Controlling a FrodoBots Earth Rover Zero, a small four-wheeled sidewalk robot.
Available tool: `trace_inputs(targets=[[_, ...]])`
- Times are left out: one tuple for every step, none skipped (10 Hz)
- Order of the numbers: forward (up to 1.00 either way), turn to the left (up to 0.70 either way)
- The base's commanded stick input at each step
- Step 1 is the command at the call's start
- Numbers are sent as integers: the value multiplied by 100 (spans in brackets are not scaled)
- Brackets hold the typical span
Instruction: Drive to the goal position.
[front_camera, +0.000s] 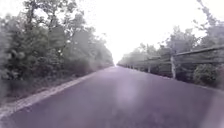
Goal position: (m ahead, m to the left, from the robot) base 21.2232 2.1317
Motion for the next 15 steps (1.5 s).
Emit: trace_inputs(targets=[[100,0],[100,0],[100,0],[100,0],[100,0],[100,0],[100,0],[100,0],[100,0],[100,0],[100,0],[100,-21],[100,-37],[100,-40],[100,-11]])
